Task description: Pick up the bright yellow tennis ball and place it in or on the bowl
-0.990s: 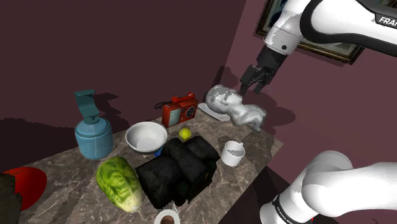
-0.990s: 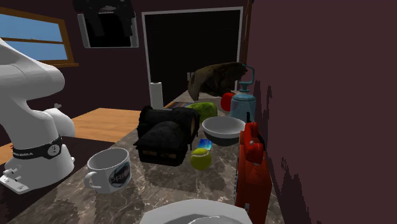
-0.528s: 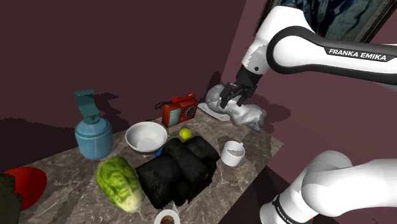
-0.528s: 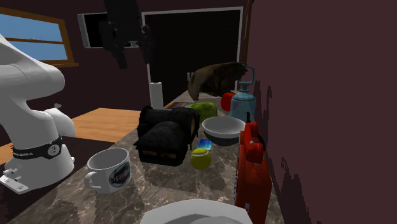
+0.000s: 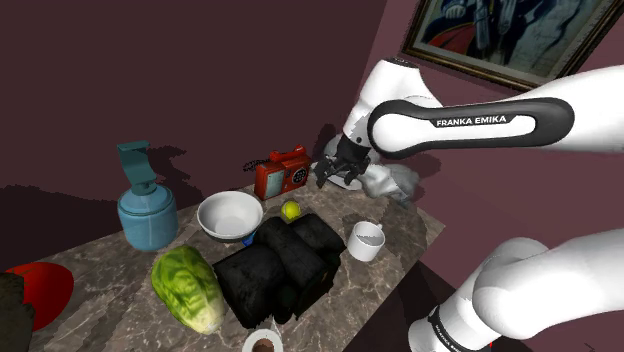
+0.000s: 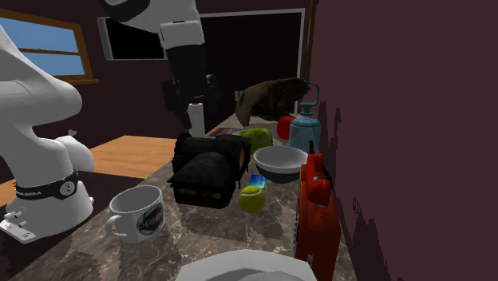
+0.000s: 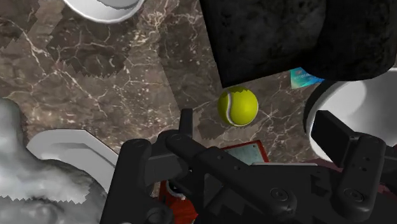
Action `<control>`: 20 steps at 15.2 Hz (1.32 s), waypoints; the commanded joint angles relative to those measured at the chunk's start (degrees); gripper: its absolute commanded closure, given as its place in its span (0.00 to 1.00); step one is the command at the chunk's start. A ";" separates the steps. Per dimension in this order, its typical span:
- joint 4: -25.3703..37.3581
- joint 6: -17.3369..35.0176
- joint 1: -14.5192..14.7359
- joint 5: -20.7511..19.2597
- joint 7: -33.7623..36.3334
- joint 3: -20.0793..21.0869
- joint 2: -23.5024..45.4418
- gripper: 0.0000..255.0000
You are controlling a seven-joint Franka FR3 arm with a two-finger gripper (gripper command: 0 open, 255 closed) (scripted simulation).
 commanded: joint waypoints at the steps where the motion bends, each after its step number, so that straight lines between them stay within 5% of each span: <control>1: -0.21 4.44 -0.69 -0.69 2.09 1.26 3.72 0.00; 7: 1.29 16.71 -3.47 -6.04 10.49 5.04 16.83 0.00; 12: 5.26 24.63 -5.42 -16.05 21.22 6.43 29.06 0.00; 20: 7.59 29.93 -4.42 -23.93 27.82 4.21 37.36 0.00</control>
